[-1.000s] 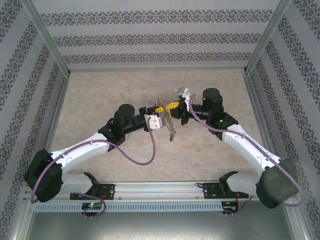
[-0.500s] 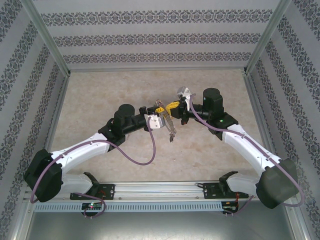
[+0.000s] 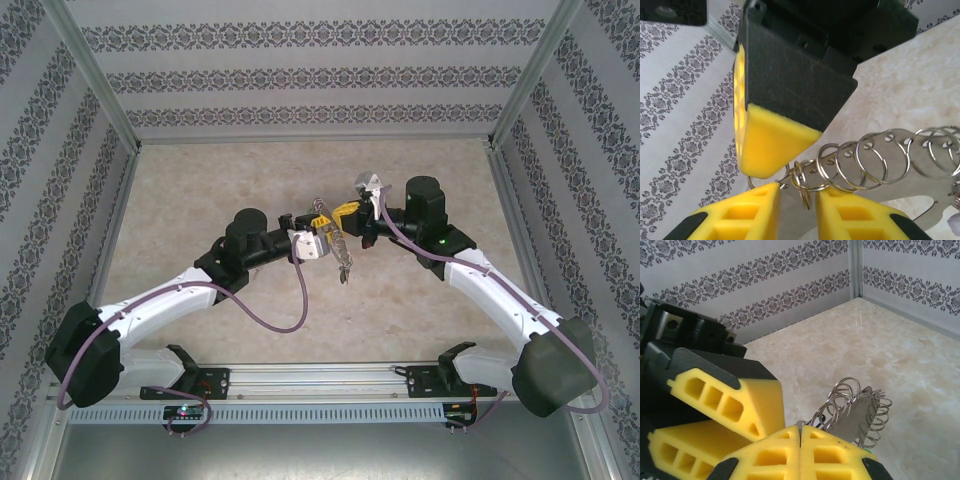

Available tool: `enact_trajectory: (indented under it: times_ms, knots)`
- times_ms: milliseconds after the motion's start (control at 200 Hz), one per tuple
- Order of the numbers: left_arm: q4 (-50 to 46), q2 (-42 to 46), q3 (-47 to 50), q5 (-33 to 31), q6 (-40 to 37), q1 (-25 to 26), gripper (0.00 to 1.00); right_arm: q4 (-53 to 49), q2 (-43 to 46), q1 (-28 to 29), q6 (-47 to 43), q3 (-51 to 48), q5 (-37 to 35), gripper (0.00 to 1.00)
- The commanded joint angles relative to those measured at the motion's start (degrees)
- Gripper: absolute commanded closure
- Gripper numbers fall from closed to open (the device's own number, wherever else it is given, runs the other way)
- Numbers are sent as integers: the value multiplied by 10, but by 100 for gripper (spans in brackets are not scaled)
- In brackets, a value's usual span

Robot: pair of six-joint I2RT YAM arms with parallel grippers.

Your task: Put the keys on the keyring

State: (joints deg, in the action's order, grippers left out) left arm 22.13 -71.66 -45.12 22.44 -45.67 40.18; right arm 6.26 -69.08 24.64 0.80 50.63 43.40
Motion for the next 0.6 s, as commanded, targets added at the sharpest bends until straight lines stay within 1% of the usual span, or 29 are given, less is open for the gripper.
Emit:
enact_trajectory:
  times_ms: [0,305,415,500,600]
  knots:
    - [16,15,7,15,4,10,75,33,-2,4,17,12,-3,100]
    - [-1,-4,-9,4,-1,9,76,35,8,3,17,6,3,100]
    - [-1,-12,-11,-4,1,9,78,34,11,2,15,6,6,100]
    - [-2,-15,-14,-10,5,9,83,33,13,3,14,6,9,100]
    - [-1,-17,-17,-22,6,9,83,34,16,2,14,5,12,100]
